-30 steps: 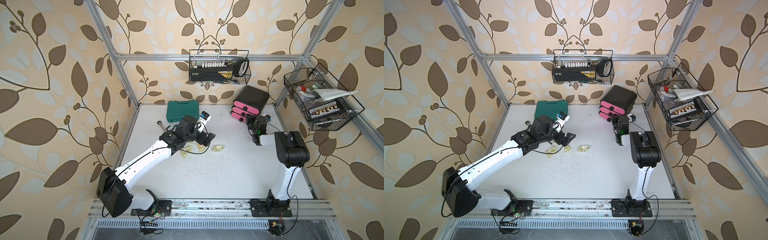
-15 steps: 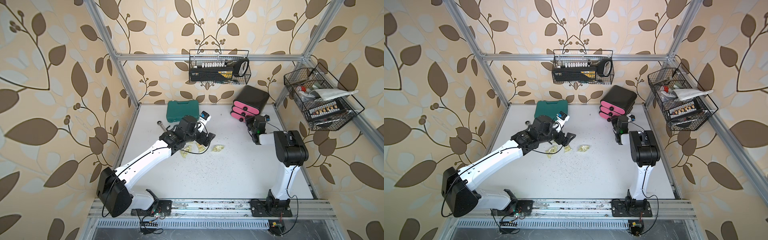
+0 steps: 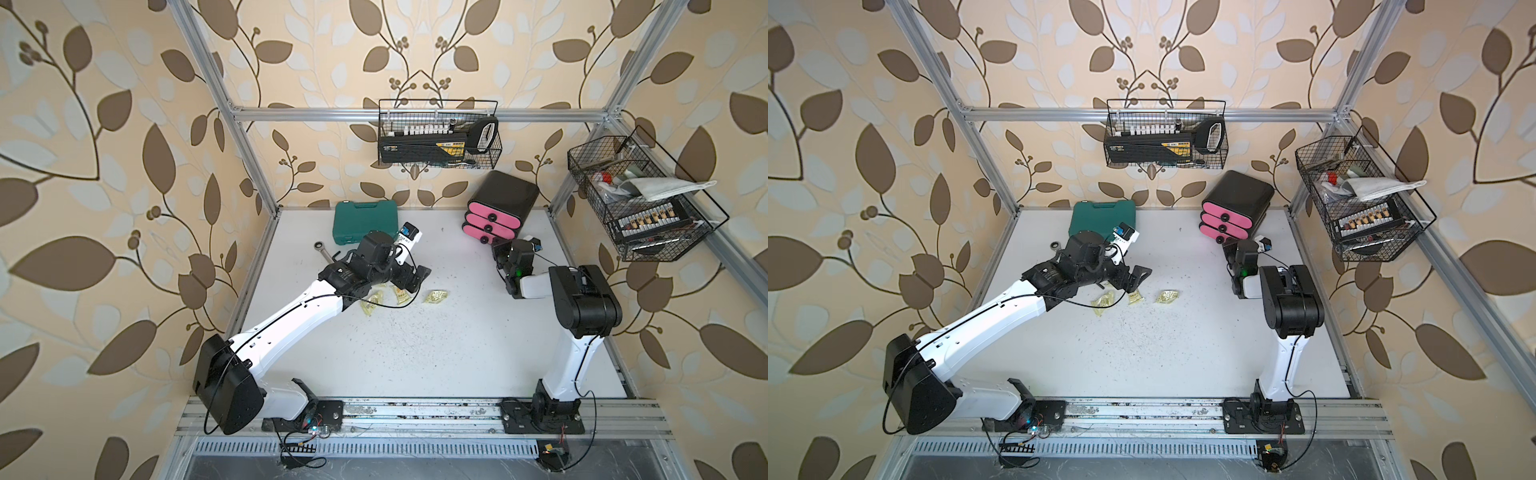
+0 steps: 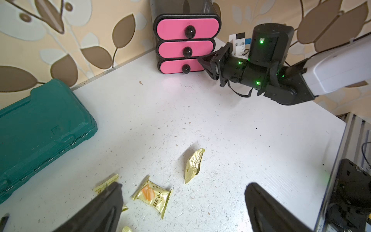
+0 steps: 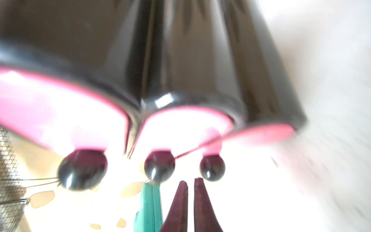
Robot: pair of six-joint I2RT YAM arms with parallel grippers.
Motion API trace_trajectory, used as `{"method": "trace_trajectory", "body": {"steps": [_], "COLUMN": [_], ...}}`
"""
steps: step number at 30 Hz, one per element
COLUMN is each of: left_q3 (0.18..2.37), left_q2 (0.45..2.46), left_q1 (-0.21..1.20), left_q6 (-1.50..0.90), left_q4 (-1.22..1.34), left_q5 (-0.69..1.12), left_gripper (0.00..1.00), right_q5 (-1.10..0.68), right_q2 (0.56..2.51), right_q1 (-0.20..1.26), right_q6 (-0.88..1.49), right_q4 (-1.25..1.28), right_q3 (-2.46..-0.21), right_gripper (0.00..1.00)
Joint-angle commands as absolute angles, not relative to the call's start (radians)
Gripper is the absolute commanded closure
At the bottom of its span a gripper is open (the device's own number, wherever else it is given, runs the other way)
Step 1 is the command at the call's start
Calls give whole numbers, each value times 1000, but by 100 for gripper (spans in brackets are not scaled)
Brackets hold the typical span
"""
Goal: Place the cookies into the drawer by color
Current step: Open the drawer in the storage box.
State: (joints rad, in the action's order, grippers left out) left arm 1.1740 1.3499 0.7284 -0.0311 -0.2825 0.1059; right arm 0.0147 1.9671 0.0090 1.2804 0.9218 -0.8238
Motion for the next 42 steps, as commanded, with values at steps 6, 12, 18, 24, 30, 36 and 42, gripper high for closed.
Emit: {"method": "trace_trajectory", "body": {"steps": [6,12,18,24,30,36,42], "left_q3": [1180,1180,1181,1181,1183,1181,1181], "left_q2": [1328,1320,1321,1322,1321,1317,1317], "left_q1": [739,740,740,739,739,739,739], "left_q6": [-26,-20,-24,-21,-21,-17,-18], "left_q4": [-257,-260,-261,-262,-263,-262,-262], "left_q5": [112,100,107,102,103,93,96], "left_gripper": [2,2,2,2,2,2,2], "right_q5": [-75,-80,-86,-81,-78,-62,-63], "right_q2": [2063,2163,2184,2223,2250,2262,2256], "right_q1": [6,0,-4,-4,-3,-3,-4], "right_q6": [1386,1428,1416,1437,1430,1422,1423], "right_q4": [1043,1051,1012,1001,962,925,943], "right_q3": [-829,-898,-949,-989,-1054,-1084,-1052], "right_gripper": [69,54,49,49,50,56,74]}}
